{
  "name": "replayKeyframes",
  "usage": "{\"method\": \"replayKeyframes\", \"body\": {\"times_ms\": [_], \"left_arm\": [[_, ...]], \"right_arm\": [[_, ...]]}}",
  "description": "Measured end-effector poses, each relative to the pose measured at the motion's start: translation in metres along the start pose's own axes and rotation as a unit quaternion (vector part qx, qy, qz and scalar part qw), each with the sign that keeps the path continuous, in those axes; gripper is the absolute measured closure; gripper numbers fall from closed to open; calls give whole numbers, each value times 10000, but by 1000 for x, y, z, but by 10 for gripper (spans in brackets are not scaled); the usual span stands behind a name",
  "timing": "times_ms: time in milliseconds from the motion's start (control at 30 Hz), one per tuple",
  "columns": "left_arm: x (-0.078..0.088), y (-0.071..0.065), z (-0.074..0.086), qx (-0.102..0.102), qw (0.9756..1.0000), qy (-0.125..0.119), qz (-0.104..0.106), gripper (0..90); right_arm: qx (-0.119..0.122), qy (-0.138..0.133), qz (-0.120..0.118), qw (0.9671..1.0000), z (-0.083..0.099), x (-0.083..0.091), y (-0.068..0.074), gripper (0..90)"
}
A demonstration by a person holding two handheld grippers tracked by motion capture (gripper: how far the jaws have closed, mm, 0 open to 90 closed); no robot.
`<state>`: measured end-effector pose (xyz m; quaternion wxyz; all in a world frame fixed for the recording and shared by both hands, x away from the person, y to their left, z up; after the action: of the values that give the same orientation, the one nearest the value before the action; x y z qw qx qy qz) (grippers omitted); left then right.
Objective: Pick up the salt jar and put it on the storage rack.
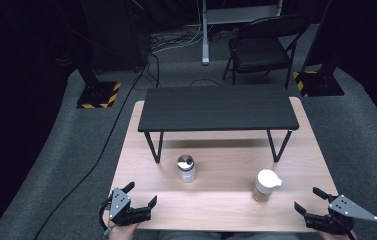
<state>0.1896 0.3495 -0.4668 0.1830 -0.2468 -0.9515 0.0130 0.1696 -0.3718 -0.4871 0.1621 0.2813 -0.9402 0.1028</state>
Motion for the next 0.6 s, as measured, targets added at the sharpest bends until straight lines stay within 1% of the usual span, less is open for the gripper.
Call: {"method": "replayKeyframes", "body": {"times_ms": [133, 400, 600], "left_arm": [[0, -1, 0, -35, 10000, 24, -7, 30], [-1, -2, -1, -69, 10000, 58, 10, 30], [-3, -2, -2, -99, 9999, 72, 90, 28]], "right_arm": [[13, 63, -18, 10000, 0, -2, -1, 117], [3, 89, -42, 10000, 0, -2, -1, 117], [11, 90, -59, 9999, 0, -2, -2, 117]]}}
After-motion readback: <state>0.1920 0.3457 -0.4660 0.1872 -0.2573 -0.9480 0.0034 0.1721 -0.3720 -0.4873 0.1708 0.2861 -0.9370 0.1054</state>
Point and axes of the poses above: each handheld gripper's, and its own axes: x roughly backward along the jaws, z roughly out of its underside, y roughly to its left, the point moved 2 cm from there along -x, roughly forward along the jaws, and after that the axes turned 8 degrees about x, right-handed, at the moved point
